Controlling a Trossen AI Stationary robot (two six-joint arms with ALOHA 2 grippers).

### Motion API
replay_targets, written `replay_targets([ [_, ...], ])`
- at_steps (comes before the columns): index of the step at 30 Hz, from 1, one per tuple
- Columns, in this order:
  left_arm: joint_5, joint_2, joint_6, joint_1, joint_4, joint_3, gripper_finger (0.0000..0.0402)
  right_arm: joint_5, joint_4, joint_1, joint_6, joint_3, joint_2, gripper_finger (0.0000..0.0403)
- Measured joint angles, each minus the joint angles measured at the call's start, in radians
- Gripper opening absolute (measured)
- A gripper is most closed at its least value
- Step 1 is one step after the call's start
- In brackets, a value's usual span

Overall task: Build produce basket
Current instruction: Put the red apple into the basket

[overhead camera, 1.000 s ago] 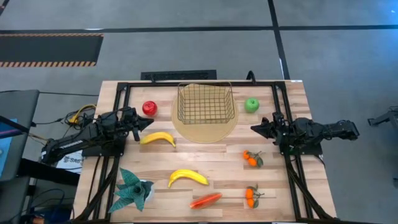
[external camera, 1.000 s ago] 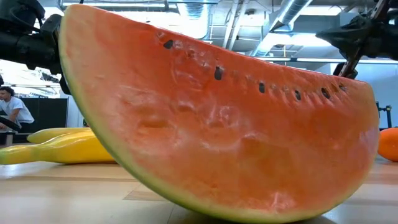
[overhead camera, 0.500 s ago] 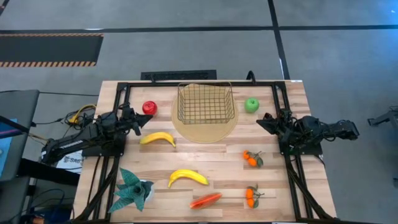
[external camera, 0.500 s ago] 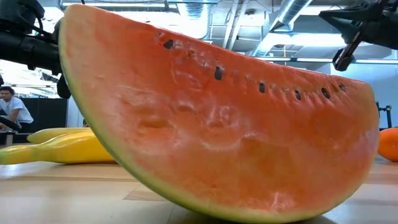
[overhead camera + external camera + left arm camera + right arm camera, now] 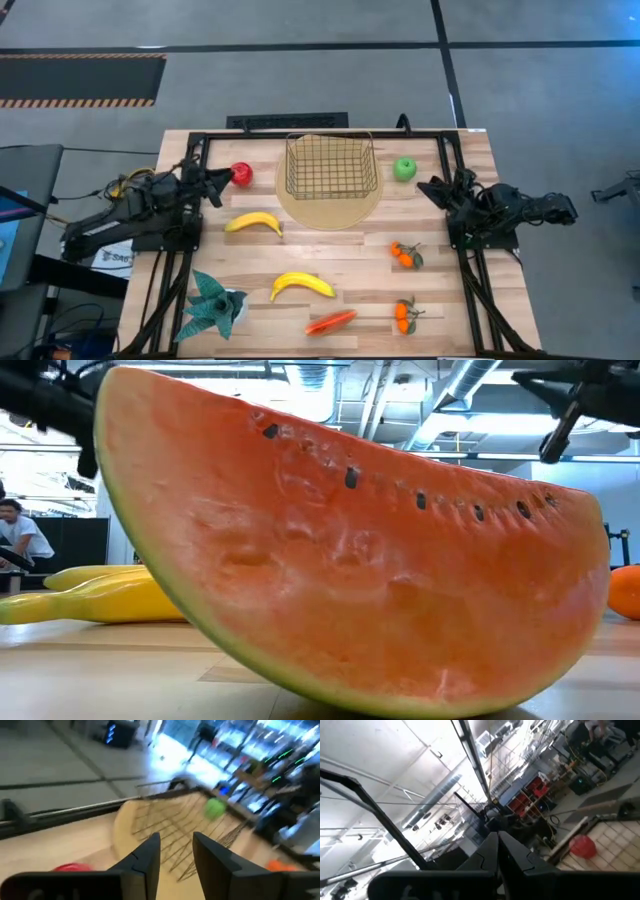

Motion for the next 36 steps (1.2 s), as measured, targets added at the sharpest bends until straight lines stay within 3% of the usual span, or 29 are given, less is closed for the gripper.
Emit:
replay_targets([
  [8,-0.092,0.395,-0.008,0.000,-0.430,0.332,0.0065,0.085,-0.121,0.000,-0.139,0.159,0.021,0.0033],
  [13,-0.118,0.628,0.010,0.006,-0.511,0.477,0.0069,0.085,-0.239,0.000,-0.144,0.268,0.058,0.0033],
  [18,-0.072,0.830,0.007,0.050,-0.595,0.588,0.0100,0.068,-0.357,0.006,-0.143,0.354,0.088,0.0033],
  [25,-0.018,1.069,0.042,0.137,-0.791,0.665,0.0141,0.022,-0.396,0.036,-0.142,0.412,0.108,0.0046],
  [36,-0.010,1.272,0.153,0.265,-0.722,0.667,0.0149,0.021,-0.456,0.064,-0.142,0.424,0.108,0.0052],
])
